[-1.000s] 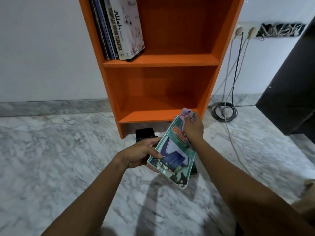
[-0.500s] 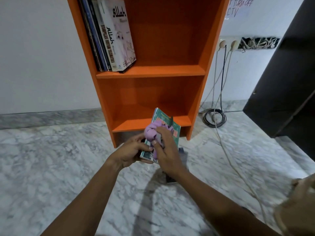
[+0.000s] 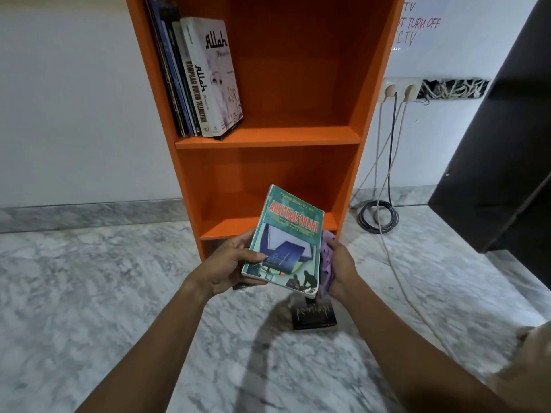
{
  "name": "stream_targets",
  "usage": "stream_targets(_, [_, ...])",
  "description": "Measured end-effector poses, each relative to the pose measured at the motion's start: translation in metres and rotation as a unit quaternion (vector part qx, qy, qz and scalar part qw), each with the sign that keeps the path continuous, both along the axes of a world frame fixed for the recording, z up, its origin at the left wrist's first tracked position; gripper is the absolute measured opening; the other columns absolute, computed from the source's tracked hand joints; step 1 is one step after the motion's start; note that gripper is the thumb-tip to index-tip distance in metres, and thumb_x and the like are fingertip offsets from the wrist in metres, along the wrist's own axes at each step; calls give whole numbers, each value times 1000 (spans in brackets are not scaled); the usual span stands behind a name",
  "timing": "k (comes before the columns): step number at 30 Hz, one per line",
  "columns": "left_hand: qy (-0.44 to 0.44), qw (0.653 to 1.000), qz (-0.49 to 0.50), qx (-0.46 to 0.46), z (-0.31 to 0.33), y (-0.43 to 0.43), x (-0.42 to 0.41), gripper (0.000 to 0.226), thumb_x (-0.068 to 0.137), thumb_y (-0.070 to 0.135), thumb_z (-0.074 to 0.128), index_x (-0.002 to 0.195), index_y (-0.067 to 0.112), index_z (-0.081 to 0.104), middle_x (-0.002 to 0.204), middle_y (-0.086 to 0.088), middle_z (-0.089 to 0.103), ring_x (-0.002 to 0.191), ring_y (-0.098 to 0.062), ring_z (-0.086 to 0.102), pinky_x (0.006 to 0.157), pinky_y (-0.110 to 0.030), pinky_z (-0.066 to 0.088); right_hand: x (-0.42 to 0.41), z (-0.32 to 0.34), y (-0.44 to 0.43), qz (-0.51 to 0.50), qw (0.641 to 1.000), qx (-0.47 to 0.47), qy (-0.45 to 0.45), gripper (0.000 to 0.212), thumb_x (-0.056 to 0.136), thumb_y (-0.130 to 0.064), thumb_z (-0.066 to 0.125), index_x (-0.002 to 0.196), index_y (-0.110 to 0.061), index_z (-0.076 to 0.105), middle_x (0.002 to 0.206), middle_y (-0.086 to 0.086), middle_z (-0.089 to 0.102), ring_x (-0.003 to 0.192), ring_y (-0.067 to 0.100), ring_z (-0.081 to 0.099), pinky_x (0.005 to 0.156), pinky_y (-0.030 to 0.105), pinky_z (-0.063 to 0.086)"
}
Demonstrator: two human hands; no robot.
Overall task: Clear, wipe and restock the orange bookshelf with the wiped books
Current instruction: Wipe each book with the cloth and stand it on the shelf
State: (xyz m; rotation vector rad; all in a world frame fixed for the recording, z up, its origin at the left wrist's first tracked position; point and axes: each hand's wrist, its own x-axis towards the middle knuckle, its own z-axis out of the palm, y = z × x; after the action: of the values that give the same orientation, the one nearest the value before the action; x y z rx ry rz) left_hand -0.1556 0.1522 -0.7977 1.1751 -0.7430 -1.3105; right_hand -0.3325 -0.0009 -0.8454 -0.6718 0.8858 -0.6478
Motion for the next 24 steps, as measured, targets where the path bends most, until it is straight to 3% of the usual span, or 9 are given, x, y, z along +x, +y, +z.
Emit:
stream_targets(2, [23,999,25,0,-3,-1,3,61,91,-8,59,142,25,54,132,-14,67,105,-37,71,70,-50,64,-3,10,8,59,996,-8,-65,52,102,-51,49,136,-14,63,131,19,68,122,41,64,107,63,46])
stream_targets(4, [30,999,43,3,-4,-3,2,57,95,-7,56,141,26,54,131,-12,67,106,-37,71,71,-49,64,0,16,12,82,992,-58,-83,40,101,-37,58,133,-14,64,126,17,70,114,39,68,102,61,50])
stream_targets(7, [-82,993,78,26,-5,-6,-3,51,101,1,54,138,34,56,130,-4,69,110,-30,70,80,-44,62,9,22,15,56,986,-156,-21,32,86,-16,76,117,-15,73,113,18,75,102,37,69,103,62,50])
stream_targets(10, [-245,958,150,6,-1,-16,-13,47,102,16,59,139,44,50,128,9,69,118,-17,65,95,-35,54,15,30,21,35,959,-274,67,25,86,-9,74,112,-9,72,80,14,73,59,19,64,59,35,58])
stream_targets(12, [-229,956,178,-40,9,-24,-26,48,97,32,65,138,50,47,125,16,67,119,-11,62,96,-35,49,18,37,32,25,906,-402,134,17,87,-8,74,102,-11,67,68,6,67,49,10,56,49,28,50])
stream_targets(15, [-7,972,218,-85,16,-33,-32,78,79,47,77,146,45,38,126,-1,64,110,-20,65,88,-42,55,26,41,59,64,793,-586,157,14,89,-14,73,98,-21,65,75,-4,66,60,3,58,55,18,47])
stream_targets(17, [110,964,226,-88,16,-30,-24,84,68,53,83,140,22,51,107,-10,64,91,-23,71,76,-40,60,34,41,72,97,757,-631,138,28,90,-23,71,116,-29,64,94,-10,70,78,2,64,66,24,51])
stream_targets(20, [198,957,188,-95,21,-21,-24,52,80,56,65,97,7,69,90,-16,69,80,-29,71,78,-40,59,43,42,84,223,774,-586,92,63,95,-42,64,151,-41,35,148,-19,50,133,0,50,106,35,50])
stream_targets(24, [144,970,159,-114,30,-14,-43,38,101,36,41,113,12,67,99,-11,78,88,-21,76,76,-31,63,49,40,82,136,768,-609,142,71,96,-71,38,157,-53,8,169,-22,7,156,2,0,127,52,16])
